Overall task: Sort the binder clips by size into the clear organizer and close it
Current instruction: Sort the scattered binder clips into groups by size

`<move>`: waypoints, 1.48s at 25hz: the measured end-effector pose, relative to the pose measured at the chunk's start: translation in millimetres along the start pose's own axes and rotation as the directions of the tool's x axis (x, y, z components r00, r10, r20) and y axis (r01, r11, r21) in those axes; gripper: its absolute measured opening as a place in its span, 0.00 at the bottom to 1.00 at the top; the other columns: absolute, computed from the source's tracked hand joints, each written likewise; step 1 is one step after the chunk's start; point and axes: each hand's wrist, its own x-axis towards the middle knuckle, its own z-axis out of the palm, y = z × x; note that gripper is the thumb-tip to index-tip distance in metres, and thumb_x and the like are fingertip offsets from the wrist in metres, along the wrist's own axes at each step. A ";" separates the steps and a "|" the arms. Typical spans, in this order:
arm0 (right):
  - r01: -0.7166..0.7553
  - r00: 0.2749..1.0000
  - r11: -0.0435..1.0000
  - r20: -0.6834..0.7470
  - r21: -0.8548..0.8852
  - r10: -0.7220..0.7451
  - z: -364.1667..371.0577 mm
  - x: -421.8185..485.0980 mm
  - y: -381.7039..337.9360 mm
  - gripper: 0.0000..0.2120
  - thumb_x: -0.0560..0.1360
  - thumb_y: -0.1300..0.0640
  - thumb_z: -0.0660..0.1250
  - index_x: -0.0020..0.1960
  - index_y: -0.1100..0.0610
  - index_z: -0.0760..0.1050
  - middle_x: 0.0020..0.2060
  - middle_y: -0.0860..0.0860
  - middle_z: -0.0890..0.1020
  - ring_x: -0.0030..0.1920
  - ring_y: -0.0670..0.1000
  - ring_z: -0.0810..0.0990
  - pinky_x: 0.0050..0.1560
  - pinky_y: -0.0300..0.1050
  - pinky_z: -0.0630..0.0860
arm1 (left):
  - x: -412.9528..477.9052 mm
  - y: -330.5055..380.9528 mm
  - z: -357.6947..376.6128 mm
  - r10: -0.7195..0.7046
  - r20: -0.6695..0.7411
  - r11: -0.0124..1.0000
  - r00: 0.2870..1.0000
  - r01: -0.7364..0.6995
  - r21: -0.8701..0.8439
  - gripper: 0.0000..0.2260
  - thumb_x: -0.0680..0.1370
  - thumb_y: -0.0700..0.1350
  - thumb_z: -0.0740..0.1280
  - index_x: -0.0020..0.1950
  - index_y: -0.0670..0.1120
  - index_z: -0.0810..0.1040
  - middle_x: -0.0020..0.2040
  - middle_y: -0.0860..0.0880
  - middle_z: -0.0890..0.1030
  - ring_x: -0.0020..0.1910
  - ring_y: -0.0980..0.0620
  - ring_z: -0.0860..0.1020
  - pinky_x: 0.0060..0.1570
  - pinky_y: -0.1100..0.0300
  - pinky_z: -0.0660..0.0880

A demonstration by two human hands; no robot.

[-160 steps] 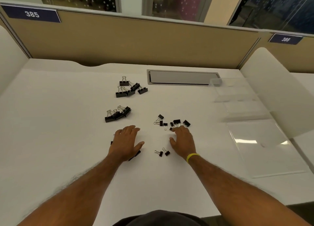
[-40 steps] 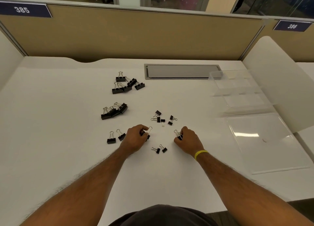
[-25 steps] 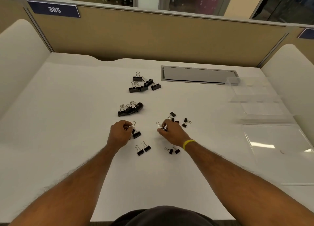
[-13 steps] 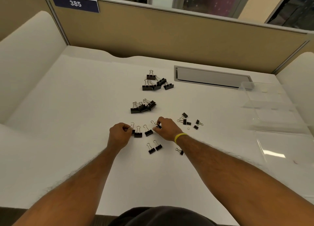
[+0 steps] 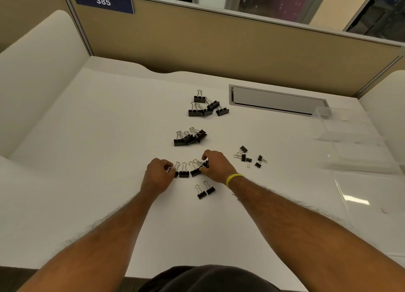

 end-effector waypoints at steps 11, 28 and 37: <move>0.080 0.993 0.981 -0.099 0.178 -0.063 4.6 -2.7 -21.2 0.09 0.74 0.59 0.69 0.53 0.59 0.76 0.44 0.53 0.79 0.41 0.49 0.75 0.45 0.44 0.76 | -3.0 0.1 3.9 0.039 -0.014 0.999 0.999 -0.039 0.001 0.09 0.75 0.43 0.70 0.54 0.44 0.81 0.50 0.46 0.78 0.47 0.52 0.76 0.47 0.61 0.70; 0.073 0.991 0.997 -0.114 0.037 -0.068 -4.5 -22.4 18.7 0.12 0.74 0.63 0.61 0.55 0.57 0.78 0.48 0.51 0.80 0.50 0.51 0.76 0.52 0.47 0.75 | -9.6 15.1 9.8 0.166 -0.031 0.983 0.986 -0.163 0.082 0.08 0.76 0.46 0.68 0.54 0.47 0.80 0.51 0.50 0.75 0.45 0.51 0.77 0.44 0.58 0.71; 0.040 0.986 0.998 -0.162 0.054 -0.030 -5.7 -48.6 52.6 0.12 0.75 0.59 0.63 0.58 0.55 0.76 0.51 0.50 0.78 0.56 0.51 0.73 0.56 0.47 0.73 | -14.5 36.4 24.8 0.384 -0.015 0.902 0.923 -0.371 0.221 0.09 0.74 0.43 0.70 0.54 0.47 0.80 0.50 0.49 0.77 0.51 0.47 0.75 0.51 0.51 0.73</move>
